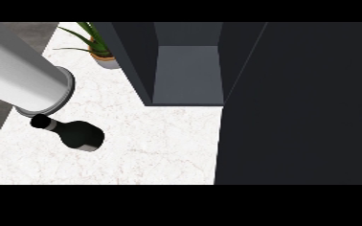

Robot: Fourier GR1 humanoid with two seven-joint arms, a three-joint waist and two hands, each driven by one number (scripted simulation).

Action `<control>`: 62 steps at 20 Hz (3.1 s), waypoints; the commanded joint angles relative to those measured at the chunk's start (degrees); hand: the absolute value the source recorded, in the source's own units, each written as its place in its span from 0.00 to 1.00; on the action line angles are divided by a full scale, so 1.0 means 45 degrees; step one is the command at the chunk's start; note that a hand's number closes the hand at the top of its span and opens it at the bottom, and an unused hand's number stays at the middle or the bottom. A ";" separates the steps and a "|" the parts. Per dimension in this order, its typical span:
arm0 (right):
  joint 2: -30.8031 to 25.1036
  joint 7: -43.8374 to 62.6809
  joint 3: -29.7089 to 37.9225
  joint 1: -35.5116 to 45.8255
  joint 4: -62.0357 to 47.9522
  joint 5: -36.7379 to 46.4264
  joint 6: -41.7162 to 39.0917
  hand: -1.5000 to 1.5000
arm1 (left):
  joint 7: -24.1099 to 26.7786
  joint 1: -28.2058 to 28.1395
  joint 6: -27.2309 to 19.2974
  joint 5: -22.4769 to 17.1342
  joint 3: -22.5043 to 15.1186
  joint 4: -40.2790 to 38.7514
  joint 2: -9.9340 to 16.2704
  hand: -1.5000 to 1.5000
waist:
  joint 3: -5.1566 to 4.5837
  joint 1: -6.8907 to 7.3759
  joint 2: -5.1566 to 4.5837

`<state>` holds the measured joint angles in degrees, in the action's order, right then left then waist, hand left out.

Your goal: Pick up the wine, place it into the cabinet and close the cabinet

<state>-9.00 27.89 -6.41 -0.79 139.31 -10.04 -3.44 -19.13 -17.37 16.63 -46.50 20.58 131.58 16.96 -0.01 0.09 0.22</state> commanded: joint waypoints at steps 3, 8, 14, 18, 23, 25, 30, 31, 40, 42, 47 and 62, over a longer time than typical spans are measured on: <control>-0.0313 0.1390 0.0922 0.0498 0.1513 -0.1189 0.0072 0.00 | -0.0587 0.0941 0.0111 -0.1741 0.1170 -0.1042 0.0625 0.00 | -0.0003 -0.0024 -0.0027; -0.0121 0.1296 0.0647 -0.0451 0.2420 -0.1062 -0.0162 0.00 | -0.0351 0.0682 0.1242 -0.1100 0.1109 -0.2227 0.0344 0.00 | -0.0006 -0.0125 -0.0017; 0.0251 0.1778 -0.0199 -0.0028 0.2424 -0.0137 0.0185 0.00 | -0.0414 0.1107 0.2069 -0.0932 0.1369 -0.3885 0.0629 0.00 | -0.0011 -0.0076 -0.0016; 0.0040 0.1353 0.0429 -0.0127 0.1930 -0.0900 -0.0367 0.00 | 0.0393 0.1308 0.3059 0.0520 0.0575 -0.5103 -0.0236 0.00 | -0.0006 -0.0121 -0.0035; 0.0393 0.1737 -0.0035 0.0069 0.2303 -0.0259 0.0068 0.00 | 0.0856 0.1786 0.3344 0.1193 0.0782 -0.6069 -0.0338 0.00 | -0.0008 -0.0118 -0.0028; -0.0034 0.2014 0.0826 0.0305 0.2385 -0.1153 -0.0158 0.00 | 0.1463 0.2641 0.3514 0.1996 0.0624 -0.7301 -0.0455 0.00 | -0.0010 -0.0222 -0.0042; 0.0160 0.1407 0.0956 0.0003 0.1854 -0.1126 -0.0486 0.00 | 0.3029 0.2495 0.4113 0.3265 0.1152 -0.8367 -0.0765 0.00 | -0.0004 -0.0149 -0.0039; 0.0020 0.1962 0.1211 0.0417 0.2208 -0.1421 -0.0332 0.00 | 0.2889 0.2841 0.4256 0.2841 0.1529 -0.8904 -0.0155 0.00 | -0.0008 -0.0167 -0.0035; -0.0153 0.3111 0.1317 0.1685 0.2135 -0.1305 -0.0171 0.00 | 0.4481 0.3959 0.4589 0.4644 0.1205 -1.1481 -0.0313 0.00 | -0.0016 -0.0159 -0.0043; 0.0536 0.1895 0.0629 0.0013 0.2476 -0.0656 -0.0431 0.00 | 0.3970 0.4023 0.4072 0.4609 0.0933 -1.1051 -0.0512 0.00 | 0.0001 -0.0172 -0.0023; 0.0365 0.1872 0.1309 0.0120 0.2478 -0.1338 -0.0638 0.00 | 0.5757 0.3793 0.5544 0.5334 0.1046 -1.2581 -0.0166 0.00 | 0.0001 -0.0169 -0.0022; 0.0202 0.2062 0.1538 0.0465 0.2098 -0.1490 -0.0827 0.00 | 0.9127 0.5167 0.5302 0.7868 0.0593 -1.6408 -0.0129 0.00 | -0.0003 -0.0149 -0.0050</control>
<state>-6.57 35.07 -3.53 3.96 141.13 -9.45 -5.84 17.87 4.18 40.86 -13.84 23.15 62.97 15.31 -0.04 -0.52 0.05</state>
